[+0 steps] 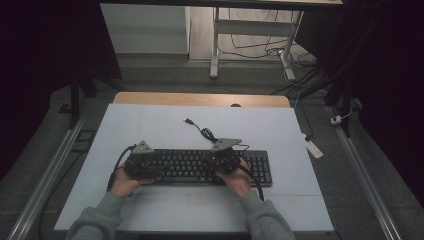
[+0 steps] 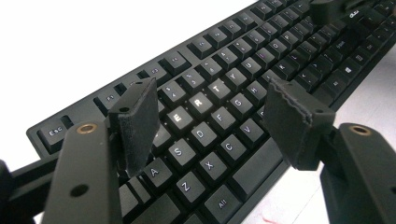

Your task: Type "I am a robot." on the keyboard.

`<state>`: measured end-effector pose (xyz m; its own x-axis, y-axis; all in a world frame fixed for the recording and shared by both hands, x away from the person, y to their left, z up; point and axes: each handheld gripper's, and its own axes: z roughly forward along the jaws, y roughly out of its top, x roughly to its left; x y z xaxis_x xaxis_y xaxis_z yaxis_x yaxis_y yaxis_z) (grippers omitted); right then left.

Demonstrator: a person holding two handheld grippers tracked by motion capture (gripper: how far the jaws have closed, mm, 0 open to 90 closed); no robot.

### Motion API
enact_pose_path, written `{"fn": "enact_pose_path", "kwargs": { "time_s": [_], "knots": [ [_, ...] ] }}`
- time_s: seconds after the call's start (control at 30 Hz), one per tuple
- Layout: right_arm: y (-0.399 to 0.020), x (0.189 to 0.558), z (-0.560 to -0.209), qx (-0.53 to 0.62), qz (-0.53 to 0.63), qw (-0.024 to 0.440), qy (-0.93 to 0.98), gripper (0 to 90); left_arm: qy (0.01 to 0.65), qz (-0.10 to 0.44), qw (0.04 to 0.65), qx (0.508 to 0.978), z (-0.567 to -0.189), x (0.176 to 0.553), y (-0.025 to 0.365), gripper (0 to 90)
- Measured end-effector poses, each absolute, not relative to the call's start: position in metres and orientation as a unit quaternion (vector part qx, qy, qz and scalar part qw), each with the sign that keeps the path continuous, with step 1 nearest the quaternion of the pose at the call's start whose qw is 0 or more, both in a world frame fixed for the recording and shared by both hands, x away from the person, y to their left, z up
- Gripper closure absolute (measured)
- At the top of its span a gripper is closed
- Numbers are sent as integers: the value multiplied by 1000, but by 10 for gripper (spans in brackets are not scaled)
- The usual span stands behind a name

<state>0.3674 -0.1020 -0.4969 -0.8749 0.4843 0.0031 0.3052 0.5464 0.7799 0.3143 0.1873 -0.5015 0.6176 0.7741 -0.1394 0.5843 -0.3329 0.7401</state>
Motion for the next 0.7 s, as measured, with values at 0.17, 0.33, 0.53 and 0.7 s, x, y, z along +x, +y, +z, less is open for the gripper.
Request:
{"fn": "enact_pose_path", "kwargs": {
  "time_s": [0.17,0.33,0.53,0.7],
  "knots": [
    [-94,372,-503,227,410,103,877,895,422,120,396,807,-502,314,188,359],
    [-87,375,-509,227,403,100,881,895,421,119,395,808,-502,314,188,357],
    [-84,377,-513,227,397,98,884,894,420,118,393,809,-503,314,187,354],
    [-83,377,-514,228,395,102,884,894,419,118,391,811,-503,314,187,352]
  ]
}}
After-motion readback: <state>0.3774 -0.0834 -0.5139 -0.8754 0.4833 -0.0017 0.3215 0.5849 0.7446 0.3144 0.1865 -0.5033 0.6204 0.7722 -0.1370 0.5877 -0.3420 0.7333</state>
